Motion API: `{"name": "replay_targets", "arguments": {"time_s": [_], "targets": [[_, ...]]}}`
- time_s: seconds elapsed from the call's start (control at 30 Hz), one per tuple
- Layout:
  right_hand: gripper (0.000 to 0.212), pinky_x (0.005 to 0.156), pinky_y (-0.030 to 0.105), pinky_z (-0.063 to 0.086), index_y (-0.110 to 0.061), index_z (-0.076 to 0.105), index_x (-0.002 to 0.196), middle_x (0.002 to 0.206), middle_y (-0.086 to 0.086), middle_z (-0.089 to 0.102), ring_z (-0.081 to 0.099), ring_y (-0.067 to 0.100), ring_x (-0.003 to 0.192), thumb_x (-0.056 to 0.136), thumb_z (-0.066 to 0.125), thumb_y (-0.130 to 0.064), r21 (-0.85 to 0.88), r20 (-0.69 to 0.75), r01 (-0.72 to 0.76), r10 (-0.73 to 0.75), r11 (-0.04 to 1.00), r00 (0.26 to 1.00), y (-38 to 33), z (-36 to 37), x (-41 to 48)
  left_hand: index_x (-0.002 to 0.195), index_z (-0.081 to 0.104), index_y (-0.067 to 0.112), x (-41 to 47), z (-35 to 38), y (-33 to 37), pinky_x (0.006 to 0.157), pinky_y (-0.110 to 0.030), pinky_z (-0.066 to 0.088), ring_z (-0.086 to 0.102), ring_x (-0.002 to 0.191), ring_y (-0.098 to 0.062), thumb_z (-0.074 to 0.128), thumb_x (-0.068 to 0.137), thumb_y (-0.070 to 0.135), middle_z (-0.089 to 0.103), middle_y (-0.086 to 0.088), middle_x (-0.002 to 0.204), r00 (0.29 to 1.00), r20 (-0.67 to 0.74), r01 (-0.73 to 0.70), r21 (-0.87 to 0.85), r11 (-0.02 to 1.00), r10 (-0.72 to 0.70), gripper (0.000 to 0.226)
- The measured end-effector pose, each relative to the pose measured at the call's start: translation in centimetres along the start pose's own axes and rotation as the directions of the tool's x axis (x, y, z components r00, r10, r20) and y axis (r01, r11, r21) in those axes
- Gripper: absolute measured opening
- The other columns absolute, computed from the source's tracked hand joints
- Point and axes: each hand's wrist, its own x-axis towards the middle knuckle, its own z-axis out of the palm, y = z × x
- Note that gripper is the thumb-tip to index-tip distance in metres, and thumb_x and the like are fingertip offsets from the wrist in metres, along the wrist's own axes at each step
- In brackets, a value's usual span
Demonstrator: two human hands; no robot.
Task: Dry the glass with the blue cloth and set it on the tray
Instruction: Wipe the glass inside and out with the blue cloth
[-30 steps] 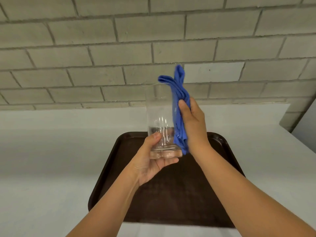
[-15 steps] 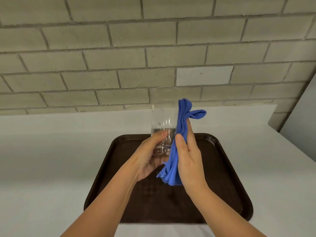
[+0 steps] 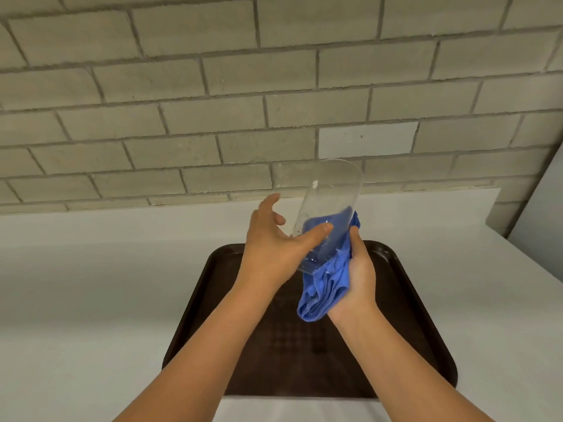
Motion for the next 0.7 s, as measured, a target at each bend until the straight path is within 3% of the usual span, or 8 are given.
{"name": "replay_targets", "arguments": {"time_s": [0.1, 0.23, 0.3, 0.37, 0.43, 0.47, 0.6, 0.7], "targets": [[0.043, 0.086, 0.045, 0.053, -0.015, 0.056, 0.115, 0.107, 0.015, 0.065, 0.065, 0.027, 0.092, 0.089, 0.04, -0.045, -0.191, -0.026, 0.064, -0.07, 0.98, 0.997, -0.2, 1.0, 0.3, 0.119, 0.049, 0.025, -0.7, 0.2, 0.1, 0.064, -0.018, 0.046, 0.059, 0.081, -0.011, 0.06, 0.08, 0.044, 0.058, -0.001, 0.111, 0.983, -0.081, -0.162, 0.067, 0.984, 0.168, 0.044], [0.05, 0.096, 0.049, 0.046, -0.025, 0.044, 0.127, 0.115, 0.012, 0.062, 0.063, 0.025, 0.101, 0.085, 0.037, -0.053, -0.389, 0.095, 0.226, -0.206, 0.893, 0.974, -0.3, 2.3, -0.8, 0.136, 0.037, 0.021, -0.4, 0.4, 0.5, 0.086, -0.027, 0.042, 0.055, 0.112, -0.017, 0.05, 0.085, 0.05, 0.05, -0.003, 0.135, 0.996, -0.03, -0.079, 0.063, 0.995, 0.081, 0.06], [0.058, 0.097, 0.043, 0.047, -0.03, 0.041, 0.129, 0.12, 0.005, 0.061, 0.062, 0.016, 0.104, 0.079, 0.038, -0.058, -0.48, 0.202, 0.314, -0.245, 0.819, 0.948, -0.2, 2.6, -1.5, 0.139, 0.03, 0.024, -0.1, 0.0, 0.6, 0.083, -0.028, 0.044, 0.058, 0.104, -0.015, 0.055, 0.079, 0.053, 0.048, 0.001, 0.134, 1.0, 0.013, 0.021, -0.021, 1.0, -0.021, 0.071], [0.049, 0.102, 0.026, 0.042, -0.041, 0.031, 0.133, 0.134, -0.009, 0.048, 0.051, 0.0, 0.115, 0.085, 0.037, -0.049, -0.585, 0.312, 0.432, -0.301, 0.687, 0.901, -0.2, 2.7, -1.9, 0.139, 0.03, 0.028, 0.0, -0.6, 0.5, 0.071, -0.026, 0.051, 0.063, 0.093, -0.014, 0.063, 0.074, 0.049, 0.053, 0.004, 0.127, 0.99, 0.08, 0.129, -0.182, 0.975, -0.116, 0.076], [0.041, 0.094, 0.002, 0.032, -0.054, 0.02, 0.124, 0.133, -0.028, 0.033, 0.036, -0.024, 0.112, 0.092, 0.036, -0.034, -0.638, 0.429, 0.533, -0.318, 0.556, 0.845, -0.3, 3.0, -2.2, 0.136, 0.036, 0.025, -0.1, -1.1, 0.3, 0.055, -0.021, 0.053, 0.068, 0.08, -0.013, 0.069, 0.071, 0.042, 0.063, -0.001, 0.114, 0.972, 0.17, 0.218, -0.398, 0.891, -0.162, 0.075], [0.041, 0.092, -0.002, 0.03, -0.056, 0.019, 0.119, 0.131, -0.03, 0.031, 0.032, -0.028, 0.11, 0.093, 0.036, -0.03, -0.651, 0.479, 0.574, -0.318, 0.496, 0.818, -0.4, 3.2, -2.5, 0.133, 0.041, 0.021, -0.2, -1.2, 0.1, 0.051, -0.02, 0.053, 0.07, 0.075, -0.012, 0.07, 0.068, 0.041, 0.066, -0.004, 0.106, 0.962, 0.227, 0.247, -0.494, 0.833, -0.151, 0.073], [0.042, 0.116, 0.033, 0.019, -0.044, 0.025, 0.129, 0.15, -0.009, 0.019, 0.014, 0.004, 0.139, 0.089, 0.037, -0.035, -0.637, 0.648, 0.746, -0.388, 0.195, 0.655, -0.7, 3.9, -3.0, 0.1, 0.07, 0.024, -1.0, -1.2, -1.2, 0.061, -0.023, 0.056, 0.071, 0.082, -0.011, 0.062, 0.07, 0.039, 0.075, 0.0, 0.09, 0.92, 0.391, 0.283, -0.714, 0.64, 0.029, 0.034], [0.052, 0.117, 0.035, 0.004, -0.031, 0.025, 0.137, 0.151, -0.013, 0.001, -0.007, 0.011, 0.141, 0.087, 0.038, -0.039, -0.614, 0.732, 0.789, -0.385, -0.015, 0.562, -1.9, 4.6, -1.8, 0.088, 0.075, 0.026, -1.3, -1.6, -1.5, 0.052, -0.024, 0.055, 0.071, 0.07, -0.012, 0.059, 0.075, 0.044, 0.076, 0.002, 0.08, 0.894, 0.445, 0.307, -0.701, 0.643, 0.058, 0.026]]}}
